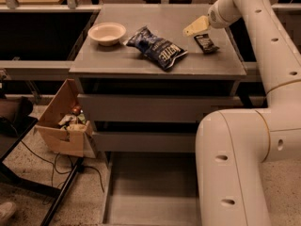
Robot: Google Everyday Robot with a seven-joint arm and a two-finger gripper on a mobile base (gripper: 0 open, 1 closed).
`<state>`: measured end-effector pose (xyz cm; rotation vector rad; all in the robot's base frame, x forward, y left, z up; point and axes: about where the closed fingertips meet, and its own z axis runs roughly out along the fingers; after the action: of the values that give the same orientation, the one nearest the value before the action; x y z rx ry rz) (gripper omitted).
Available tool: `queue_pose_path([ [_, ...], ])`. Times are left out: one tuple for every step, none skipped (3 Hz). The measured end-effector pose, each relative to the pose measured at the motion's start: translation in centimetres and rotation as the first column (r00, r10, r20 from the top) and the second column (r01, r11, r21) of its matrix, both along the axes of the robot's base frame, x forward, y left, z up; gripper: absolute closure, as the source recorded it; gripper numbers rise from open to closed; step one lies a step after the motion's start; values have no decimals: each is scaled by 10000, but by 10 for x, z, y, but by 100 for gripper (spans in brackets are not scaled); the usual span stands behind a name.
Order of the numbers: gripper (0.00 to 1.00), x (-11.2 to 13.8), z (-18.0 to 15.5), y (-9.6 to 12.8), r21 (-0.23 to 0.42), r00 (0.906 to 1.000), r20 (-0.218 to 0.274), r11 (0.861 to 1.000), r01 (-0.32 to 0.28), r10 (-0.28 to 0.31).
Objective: Place rxbar chocolate into bottom drawer
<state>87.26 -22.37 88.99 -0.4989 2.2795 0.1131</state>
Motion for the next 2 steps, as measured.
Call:
queue_pose_path([
  [0,-4,-24,-14,1012,9984,-436,9940,402,-360],
  [0,-9,-56,-14,1850,9924,-1157,9807,626,-416],
])
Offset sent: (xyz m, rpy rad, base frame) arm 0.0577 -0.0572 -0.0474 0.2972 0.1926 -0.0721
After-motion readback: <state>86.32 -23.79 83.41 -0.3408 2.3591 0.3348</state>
